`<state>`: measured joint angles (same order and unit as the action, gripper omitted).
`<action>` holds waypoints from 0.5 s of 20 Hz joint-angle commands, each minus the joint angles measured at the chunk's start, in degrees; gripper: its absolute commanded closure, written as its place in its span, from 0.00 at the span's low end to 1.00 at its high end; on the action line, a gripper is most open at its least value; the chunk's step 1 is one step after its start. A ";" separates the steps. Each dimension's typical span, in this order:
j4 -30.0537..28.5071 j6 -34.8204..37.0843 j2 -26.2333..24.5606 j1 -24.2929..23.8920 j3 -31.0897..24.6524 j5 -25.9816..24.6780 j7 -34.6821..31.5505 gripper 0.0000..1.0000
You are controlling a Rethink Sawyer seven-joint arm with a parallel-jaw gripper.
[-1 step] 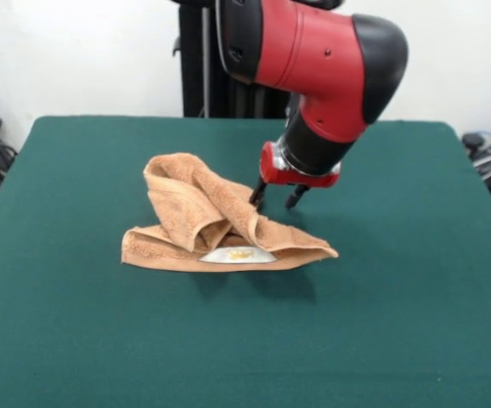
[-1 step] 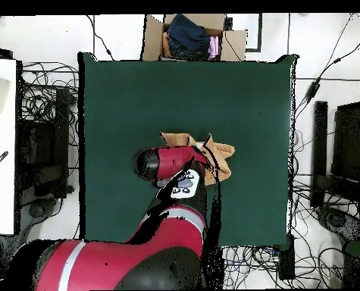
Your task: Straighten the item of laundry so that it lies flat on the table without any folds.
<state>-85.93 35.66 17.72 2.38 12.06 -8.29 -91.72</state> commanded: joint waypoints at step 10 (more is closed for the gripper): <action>-0.79 -5.53 -1.58 1.93 1.65 -6.13 -7.50 0.00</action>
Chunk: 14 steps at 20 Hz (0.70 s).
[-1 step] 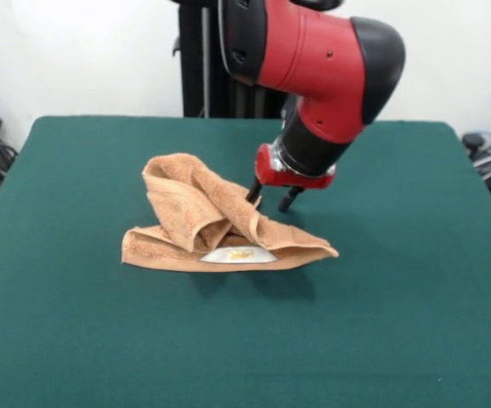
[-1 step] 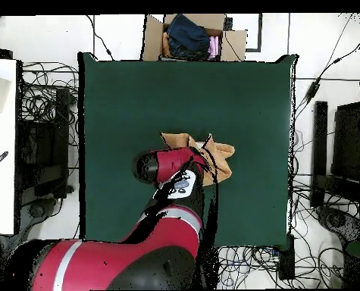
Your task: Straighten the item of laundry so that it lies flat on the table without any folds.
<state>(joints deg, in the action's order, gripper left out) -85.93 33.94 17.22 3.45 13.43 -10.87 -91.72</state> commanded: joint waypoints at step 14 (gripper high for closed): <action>1.57 -9.22 -2.34 4.33 4.00 -8.77 -9.22 0.00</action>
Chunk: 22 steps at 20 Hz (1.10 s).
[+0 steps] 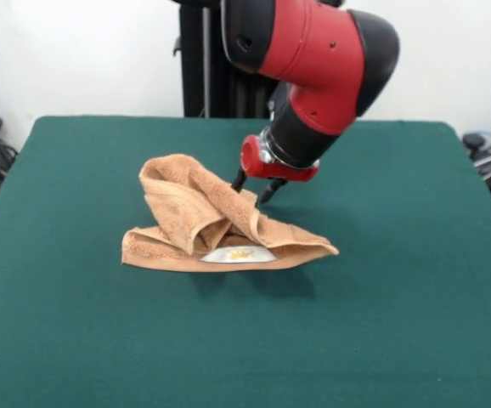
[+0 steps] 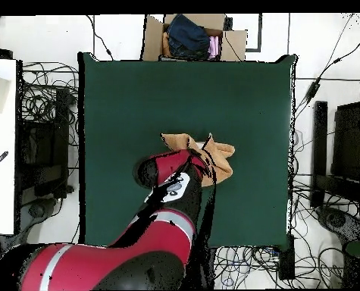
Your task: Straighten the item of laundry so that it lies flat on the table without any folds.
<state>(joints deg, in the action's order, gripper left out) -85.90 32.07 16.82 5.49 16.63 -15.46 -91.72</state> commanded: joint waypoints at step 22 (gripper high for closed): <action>2.05 -17.48 -5.61 6.46 7.45 -4.72 -10.09 0.00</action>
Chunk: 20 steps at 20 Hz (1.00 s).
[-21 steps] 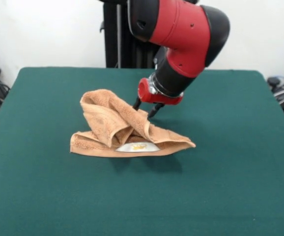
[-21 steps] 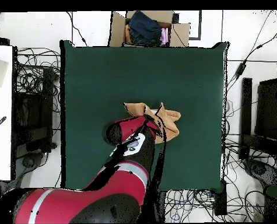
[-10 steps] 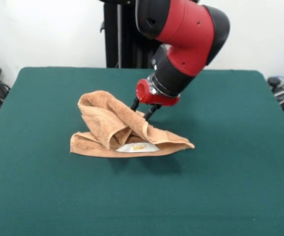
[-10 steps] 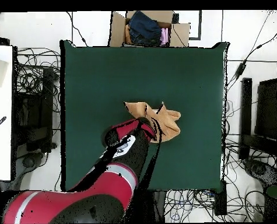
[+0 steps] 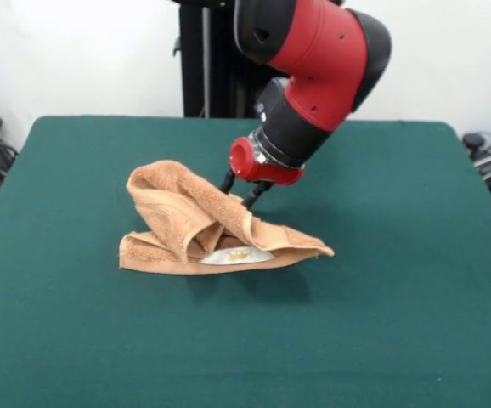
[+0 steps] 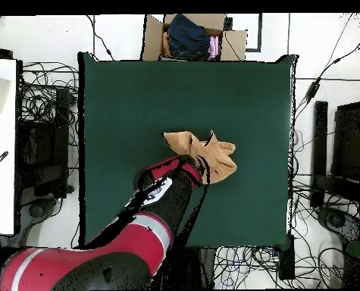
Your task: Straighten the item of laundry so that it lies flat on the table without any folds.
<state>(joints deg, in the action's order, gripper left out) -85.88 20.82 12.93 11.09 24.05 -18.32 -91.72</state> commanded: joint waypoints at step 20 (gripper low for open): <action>-0.42 -6.38 -1.27 -0.88 -0.71 0.71 -10.15 0.00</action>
<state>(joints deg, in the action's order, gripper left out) -85.88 17.85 12.06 11.59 26.11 -18.32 -91.72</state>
